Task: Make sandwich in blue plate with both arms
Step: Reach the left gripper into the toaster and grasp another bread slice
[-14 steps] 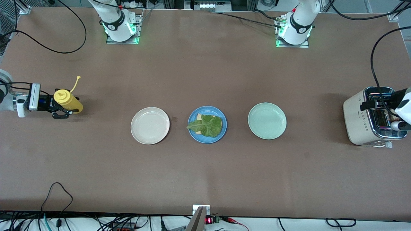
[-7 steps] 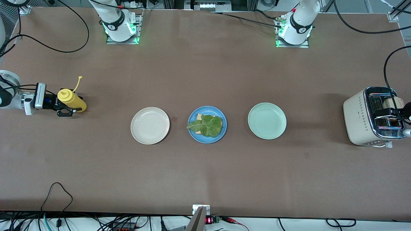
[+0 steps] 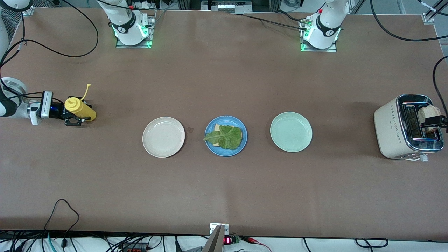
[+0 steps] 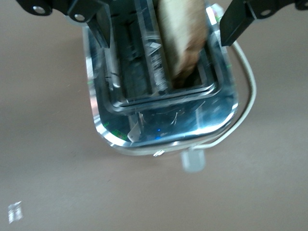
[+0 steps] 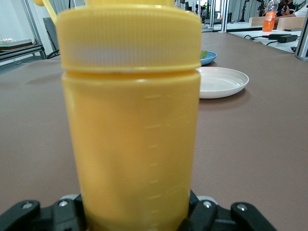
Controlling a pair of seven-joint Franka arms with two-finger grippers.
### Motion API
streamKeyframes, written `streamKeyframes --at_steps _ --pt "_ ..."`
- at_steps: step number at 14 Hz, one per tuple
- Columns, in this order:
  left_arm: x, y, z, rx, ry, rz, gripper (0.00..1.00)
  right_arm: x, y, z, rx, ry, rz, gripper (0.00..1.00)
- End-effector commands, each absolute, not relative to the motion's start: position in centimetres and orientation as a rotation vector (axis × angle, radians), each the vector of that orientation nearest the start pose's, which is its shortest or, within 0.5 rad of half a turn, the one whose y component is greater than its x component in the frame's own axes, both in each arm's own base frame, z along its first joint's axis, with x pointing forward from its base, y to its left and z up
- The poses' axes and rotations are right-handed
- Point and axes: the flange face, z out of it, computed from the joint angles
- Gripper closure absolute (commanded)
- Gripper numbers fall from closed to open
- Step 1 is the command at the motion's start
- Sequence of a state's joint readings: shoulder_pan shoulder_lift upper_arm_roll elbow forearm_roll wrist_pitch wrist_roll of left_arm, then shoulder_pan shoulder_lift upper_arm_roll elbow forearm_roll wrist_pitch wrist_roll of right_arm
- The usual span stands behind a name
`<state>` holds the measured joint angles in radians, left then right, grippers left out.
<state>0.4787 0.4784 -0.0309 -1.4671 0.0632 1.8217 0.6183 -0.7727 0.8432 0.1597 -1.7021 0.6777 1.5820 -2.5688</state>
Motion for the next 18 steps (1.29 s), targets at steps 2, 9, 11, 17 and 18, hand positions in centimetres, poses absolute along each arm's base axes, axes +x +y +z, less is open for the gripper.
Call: streamKeyframes --at_steps 2,9,11,17,18 --pt "59.1 34.1 38.8 -3.163 0.32 0.222 0.0 49.6 -27.1 9.7 -1.441 -1.436 -0.936 0.0" --pt "58.5 33.2 36.1 -3.203 0.321 0.318 0.19 49.0 -27.8 9.5 -1.451 -1.427 -0.93 0.0" --pt "57.9 32.9 35.7 -3.227 0.311 0.398 0.36 48.2 -29.2 9.5 -1.476 -1.42 -0.926 0.0" --pt "56.8 32.9 35.8 -3.253 0.326 0.493 0.89 48.1 -32.3 11.7 -1.488 -1.439 -0.933 0.0" --pt "56.9 32.9 36.0 -3.251 0.327 0.489 0.95 48.4 -32.8 12.5 -1.488 -1.45 -0.937 0.0"
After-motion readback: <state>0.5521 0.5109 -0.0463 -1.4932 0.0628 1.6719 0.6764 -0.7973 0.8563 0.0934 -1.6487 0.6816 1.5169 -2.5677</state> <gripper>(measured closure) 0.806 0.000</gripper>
